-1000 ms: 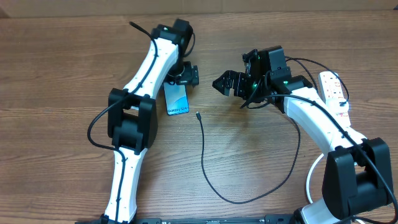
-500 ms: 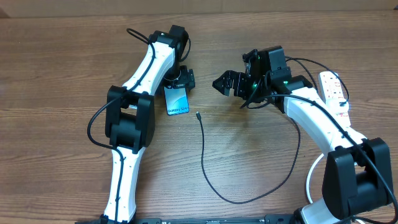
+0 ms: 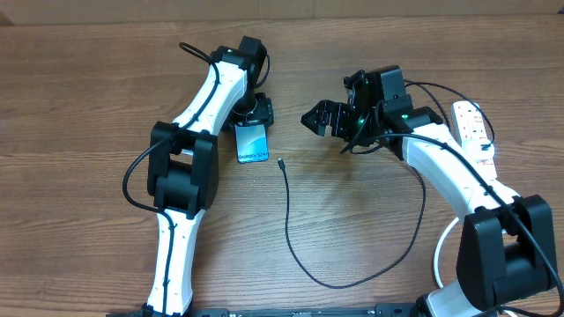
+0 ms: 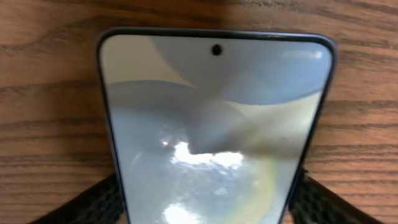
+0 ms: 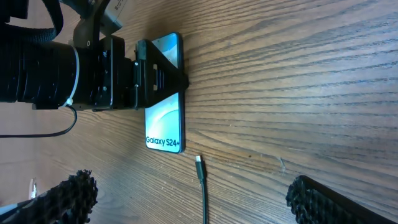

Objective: Plug charger to phone and switch on socket

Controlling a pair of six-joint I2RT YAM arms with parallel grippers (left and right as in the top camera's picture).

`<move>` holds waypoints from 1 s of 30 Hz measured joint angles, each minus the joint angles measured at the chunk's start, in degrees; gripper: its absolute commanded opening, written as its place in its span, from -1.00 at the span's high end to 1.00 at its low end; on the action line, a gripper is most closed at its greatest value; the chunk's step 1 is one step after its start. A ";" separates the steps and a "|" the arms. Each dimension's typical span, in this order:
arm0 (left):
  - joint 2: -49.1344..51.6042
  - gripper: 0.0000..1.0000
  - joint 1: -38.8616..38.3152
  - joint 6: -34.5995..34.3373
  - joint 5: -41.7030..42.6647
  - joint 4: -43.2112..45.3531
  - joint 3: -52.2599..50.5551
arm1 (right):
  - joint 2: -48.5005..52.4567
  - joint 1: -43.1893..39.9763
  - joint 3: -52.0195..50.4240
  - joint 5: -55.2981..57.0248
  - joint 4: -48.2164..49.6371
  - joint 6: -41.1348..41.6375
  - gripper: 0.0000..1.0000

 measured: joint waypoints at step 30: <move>1.44 -0.08 1.07 3.28 3.96 -8.72 5.60 | 0.00 1.31 -0.02 -0.20 -2.08 0.13 -1.00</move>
